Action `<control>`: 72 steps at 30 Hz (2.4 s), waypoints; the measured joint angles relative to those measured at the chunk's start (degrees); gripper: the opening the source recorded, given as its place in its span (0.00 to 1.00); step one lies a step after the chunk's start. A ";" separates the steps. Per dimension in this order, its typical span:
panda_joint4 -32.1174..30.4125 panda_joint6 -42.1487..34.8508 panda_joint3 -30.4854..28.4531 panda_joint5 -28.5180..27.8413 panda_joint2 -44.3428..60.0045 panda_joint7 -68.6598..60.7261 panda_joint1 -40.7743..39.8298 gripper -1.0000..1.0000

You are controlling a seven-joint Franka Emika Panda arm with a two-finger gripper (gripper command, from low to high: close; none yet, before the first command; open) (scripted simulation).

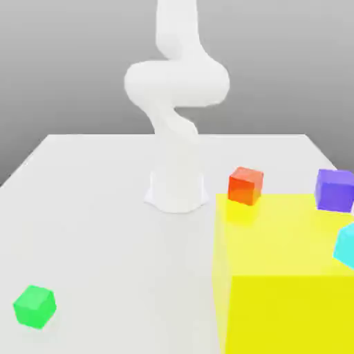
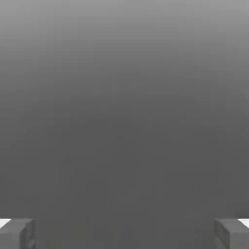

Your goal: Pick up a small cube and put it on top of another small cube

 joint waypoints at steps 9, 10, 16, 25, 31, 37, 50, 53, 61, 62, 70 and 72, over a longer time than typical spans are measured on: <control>-2.41 7.26 0.76 0.53 19.05 22.59 -10.70 0.50; -2.67 8.02 0.79 0.50 21.13 25.10 -11.80 0.50; -4.25 12.78 -0.55 -0.10 33.59 40.55 -16.87 0.50; -6.62 19.90 -5.12 1.90 52.33 61.65 -21.95 0.50; -5.34 28.13 -4.72 5.30 64.83 63.84 -23.67 0.50; -5.07 29.33 -4.43 5.50 66.16 63.72 -23.91 0.00; -9.38 12.31 0.03 2.84 44.57 56.91 -17.33 0.00; -10.60 7.41 1.61 3.56 38.35 51.71 -12.75 0.00; -13.85 -5.59 6.39 5.66 21.93 37.80 -3.49 0.00; -14.26 -7.20 6.96 5.91 19.90 36.09 -2.11 0.00; -17.86 -18.85 11.04 7.46 4.75 23.44 9.42 0.00; -20.31 -16.14 11.78 7.88 5.03 22.48 10.30 0.00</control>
